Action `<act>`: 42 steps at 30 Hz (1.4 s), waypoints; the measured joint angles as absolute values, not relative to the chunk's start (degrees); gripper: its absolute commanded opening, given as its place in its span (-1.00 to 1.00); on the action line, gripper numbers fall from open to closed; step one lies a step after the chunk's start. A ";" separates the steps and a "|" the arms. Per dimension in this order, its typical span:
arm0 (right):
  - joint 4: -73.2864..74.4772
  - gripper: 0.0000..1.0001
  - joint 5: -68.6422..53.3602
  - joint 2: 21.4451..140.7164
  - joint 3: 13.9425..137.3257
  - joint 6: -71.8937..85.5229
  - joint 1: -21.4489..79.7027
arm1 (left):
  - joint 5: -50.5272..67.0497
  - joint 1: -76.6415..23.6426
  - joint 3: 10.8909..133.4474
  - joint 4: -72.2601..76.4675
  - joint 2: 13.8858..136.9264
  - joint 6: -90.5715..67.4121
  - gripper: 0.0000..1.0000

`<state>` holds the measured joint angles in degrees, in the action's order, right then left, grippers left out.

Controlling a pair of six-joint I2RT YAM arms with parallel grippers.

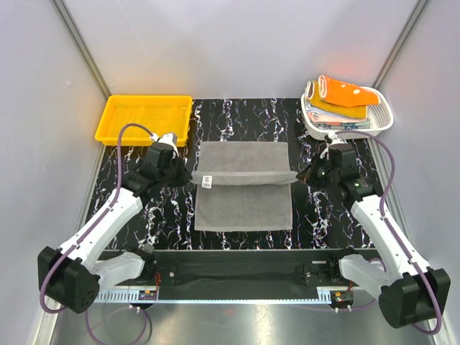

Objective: Fold and stack the towels
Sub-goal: Fold the towel

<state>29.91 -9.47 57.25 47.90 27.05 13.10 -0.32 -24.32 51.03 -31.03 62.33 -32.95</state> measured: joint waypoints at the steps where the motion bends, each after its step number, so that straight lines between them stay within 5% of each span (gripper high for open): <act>1: 29.93 -1.00 -9.41 57.17 48.38 27.05 13.10 | -0.34 -24.29 51.40 -31.20 62.24 -32.88 -1.00; 26: 27.99 -1.00 -11.57 54.43 33.47 31.11 13.37 | 5.58 -24.58 35.31 -26.22 61.30 -34.20 -1.00; 42: 31.83 -1.00 -9.72 48.95 42.63 30.28 13.39 | 4.58 -24.58 45.15 -31.66 54.81 -33.04 -1.00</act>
